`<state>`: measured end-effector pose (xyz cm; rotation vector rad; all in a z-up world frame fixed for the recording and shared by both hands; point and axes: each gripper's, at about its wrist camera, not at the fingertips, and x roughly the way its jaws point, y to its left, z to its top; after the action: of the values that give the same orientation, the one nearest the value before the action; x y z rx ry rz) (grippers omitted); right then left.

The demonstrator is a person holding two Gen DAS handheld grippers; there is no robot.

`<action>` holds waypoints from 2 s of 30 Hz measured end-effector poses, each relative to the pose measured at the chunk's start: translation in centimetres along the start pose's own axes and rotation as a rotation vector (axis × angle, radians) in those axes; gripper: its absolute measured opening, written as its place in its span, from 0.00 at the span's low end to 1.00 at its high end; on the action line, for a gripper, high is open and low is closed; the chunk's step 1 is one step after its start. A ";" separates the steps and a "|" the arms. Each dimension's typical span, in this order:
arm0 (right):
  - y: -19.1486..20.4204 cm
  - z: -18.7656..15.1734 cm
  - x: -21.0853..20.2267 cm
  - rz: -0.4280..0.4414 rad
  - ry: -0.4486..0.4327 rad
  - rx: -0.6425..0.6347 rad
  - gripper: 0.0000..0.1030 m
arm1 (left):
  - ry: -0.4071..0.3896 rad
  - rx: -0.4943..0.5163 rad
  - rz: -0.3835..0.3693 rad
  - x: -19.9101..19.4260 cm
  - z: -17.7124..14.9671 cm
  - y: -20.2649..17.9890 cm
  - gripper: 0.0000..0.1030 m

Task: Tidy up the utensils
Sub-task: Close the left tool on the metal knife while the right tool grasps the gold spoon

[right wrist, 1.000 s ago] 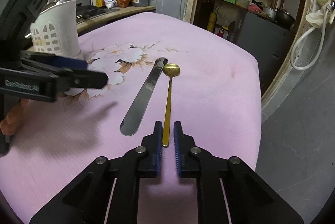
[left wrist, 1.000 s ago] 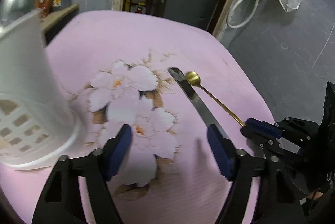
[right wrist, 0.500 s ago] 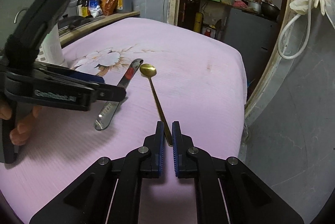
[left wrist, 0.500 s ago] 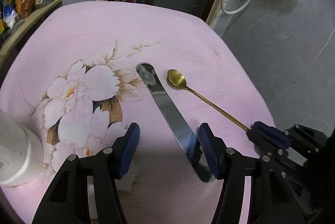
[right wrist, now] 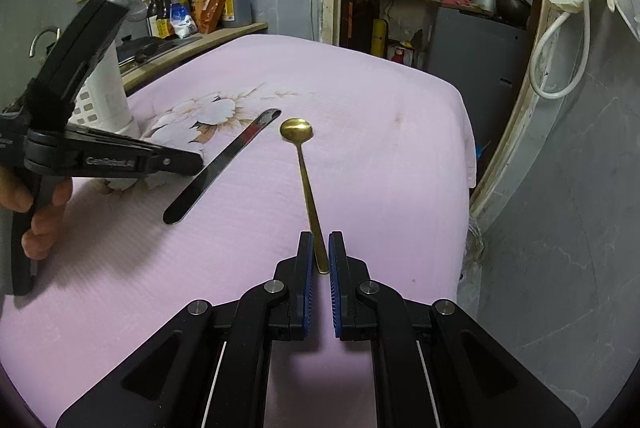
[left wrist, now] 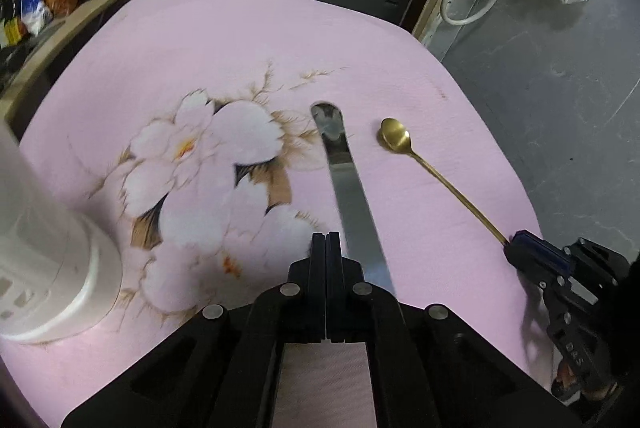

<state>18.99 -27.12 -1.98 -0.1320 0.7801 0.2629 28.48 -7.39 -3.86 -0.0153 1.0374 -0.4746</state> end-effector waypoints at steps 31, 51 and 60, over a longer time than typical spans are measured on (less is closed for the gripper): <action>-0.8 1.2 1.2 0.118 0.056 0.022 0.08 | -0.018 0.145 0.129 1.9 1.6 -3.6 0.15; -1.5 5.8 4.9 0.148 0.123 0.014 0.31 | -0.046 0.156 0.152 -3.6 -2.5 -1.1 0.19; -1.1 8.9 9.0 0.189 0.176 -0.046 0.37 | -0.038 0.247 0.210 -1.3 -2.0 -1.8 0.31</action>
<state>31.41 -24.60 -2.05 -0.1262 0.9631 0.4528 25.65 -8.04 -3.37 0.3006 0.9260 -0.4058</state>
